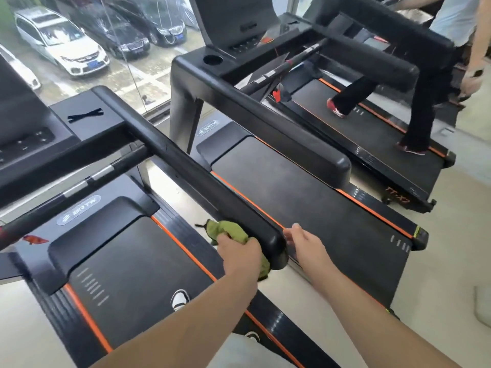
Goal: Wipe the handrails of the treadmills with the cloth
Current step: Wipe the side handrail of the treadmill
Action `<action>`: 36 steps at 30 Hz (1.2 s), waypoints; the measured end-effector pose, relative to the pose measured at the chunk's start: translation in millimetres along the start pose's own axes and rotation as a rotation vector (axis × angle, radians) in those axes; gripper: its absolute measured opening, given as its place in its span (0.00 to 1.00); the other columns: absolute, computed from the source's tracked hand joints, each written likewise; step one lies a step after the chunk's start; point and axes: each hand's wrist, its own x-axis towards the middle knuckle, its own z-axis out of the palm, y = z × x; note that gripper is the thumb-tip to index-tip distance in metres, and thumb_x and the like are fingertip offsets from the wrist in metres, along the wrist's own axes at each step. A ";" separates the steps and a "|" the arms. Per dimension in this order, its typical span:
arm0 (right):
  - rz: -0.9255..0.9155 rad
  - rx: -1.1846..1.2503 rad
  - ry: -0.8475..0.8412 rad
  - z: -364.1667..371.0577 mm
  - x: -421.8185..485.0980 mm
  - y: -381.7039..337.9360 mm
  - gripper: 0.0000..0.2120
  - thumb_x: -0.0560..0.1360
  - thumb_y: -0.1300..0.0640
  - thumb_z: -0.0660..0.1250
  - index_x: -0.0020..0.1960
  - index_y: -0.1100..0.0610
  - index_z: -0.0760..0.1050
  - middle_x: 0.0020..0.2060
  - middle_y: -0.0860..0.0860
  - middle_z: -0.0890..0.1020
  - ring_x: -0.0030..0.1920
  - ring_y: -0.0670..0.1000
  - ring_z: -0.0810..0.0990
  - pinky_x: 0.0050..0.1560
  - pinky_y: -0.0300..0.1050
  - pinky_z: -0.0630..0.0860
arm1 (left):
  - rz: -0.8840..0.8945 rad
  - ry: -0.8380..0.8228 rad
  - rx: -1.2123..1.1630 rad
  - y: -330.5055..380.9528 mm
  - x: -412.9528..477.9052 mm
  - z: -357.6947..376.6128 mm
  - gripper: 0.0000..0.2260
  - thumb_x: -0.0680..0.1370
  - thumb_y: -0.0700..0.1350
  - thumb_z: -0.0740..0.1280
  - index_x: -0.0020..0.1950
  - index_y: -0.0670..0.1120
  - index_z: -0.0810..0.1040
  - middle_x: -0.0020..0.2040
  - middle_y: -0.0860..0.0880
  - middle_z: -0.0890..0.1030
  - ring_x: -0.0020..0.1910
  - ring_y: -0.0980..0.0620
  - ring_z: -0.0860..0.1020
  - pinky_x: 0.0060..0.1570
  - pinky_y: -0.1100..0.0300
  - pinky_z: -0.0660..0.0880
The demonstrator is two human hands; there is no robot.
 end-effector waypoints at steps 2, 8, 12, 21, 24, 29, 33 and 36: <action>-0.025 0.005 0.024 2.3 5.5 -5.7 0.21 0.86 0.45 0.55 0.61 0.57 0.82 0.57 0.48 0.84 0.60 0.47 0.81 0.63 0.44 0.73 | -0.094 -0.150 0.029 -8.2 -20.5 3.5 0.18 0.66 0.43 0.66 0.52 0.57 0.67 0.50 0.41 0.78 0.40 0.38 0.82 0.39 0.42 0.83; -0.051 -0.078 0.030 10.4 33.5 -37.7 0.25 0.85 0.39 0.53 0.51 0.52 0.84 0.52 0.48 0.86 0.57 0.51 0.83 0.69 0.54 0.74 | -0.182 -0.332 -0.214 18.6 -21.8 -29.2 0.11 0.62 0.38 0.67 0.43 0.46 0.76 0.41 0.44 0.79 0.40 0.42 0.82 0.44 0.48 0.83; -0.026 -0.112 -0.024 32.1 48.4 -73.9 0.33 0.84 0.35 0.46 0.51 0.53 0.84 0.50 0.51 0.86 0.54 0.50 0.84 0.64 0.52 0.75 | 0.043 -0.018 -0.266 63.8 28.8 -68.7 0.11 0.70 0.37 0.66 0.50 0.47 0.74 0.43 0.45 0.78 0.39 0.44 0.80 0.38 0.50 0.83; -0.063 -0.410 -0.181 118.0 94.4 -135.3 0.37 0.82 0.31 0.42 0.57 0.52 0.83 0.56 0.52 0.84 0.60 0.54 0.80 0.69 0.52 0.71 | 0.095 -0.227 0.145 63.6 61.9 -52.9 0.10 0.68 0.50 0.63 0.47 0.53 0.66 0.50 0.45 0.73 0.44 0.43 0.77 0.49 0.48 0.77; -0.036 -0.388 -0.173 139.0 116.4 -146.7 0.37 0.82 0.30 0.43 0.53 0.51 0.85 0.54 0.51 0.85 0.58 0.54 0.82 0.68 0.55 0.74 | 0.116 -0.292 0.093 89.3 85.4 -80.6 0.09 0.67 0.39 0.63 0.43 0.53 0.73 0.43 0.50 0.81 0.42 0.48 0.81 0.51 0.44 0.81; 0.130 -0.236 -0.155 162.5 141.6 -168.6 0.38 0.82 0.30 0.43 0.51 0.53 0.85 0.51 0.53 0.86 0.53 0.54 0.84 0.66 0.57 0.76 | 0.391 -0.168 -0.092 185.4 158.2 -130.9 0.12 0.68 0.32 0.56 0.48 0.44 0.65 0.37 0.40 0.68 0.27 0.40 0.75 0.25 0.53 0.72; 0.215 -0.226 -0.166 168.0 145.2 -173.6 0.41 0.82 0.31 0.41 0.50 0.54 0.87 0.50 0.53 0.88 0.57 0.55 0.83 0.68 0.58 0.75 | 0.897 0.020 0.743 201.3 228.2 -150.8 0.08 0.71 0.48 0.65 0.50 0.52 0.76 0.50 0.53 0.81 0.49 0.44 0.79 0.48 0.48 0.77; 0.241 -0.252 -0.141 167.7 148.0 -171.4 0.41 0.82 0.29 0.43 0.47 0.53 0.89 0.50 0.51 0.88 0.57 0.54 0.84 0.67 0.57 0.76 | 1.110 -0.090 0.968 175.5 239.0 -141.7 0.20 0.71 0.52 0.66 0.63 0.50 0.79 0.63 0.53 0.81 0.64 0.45 0.76 0.70 0.41 0.68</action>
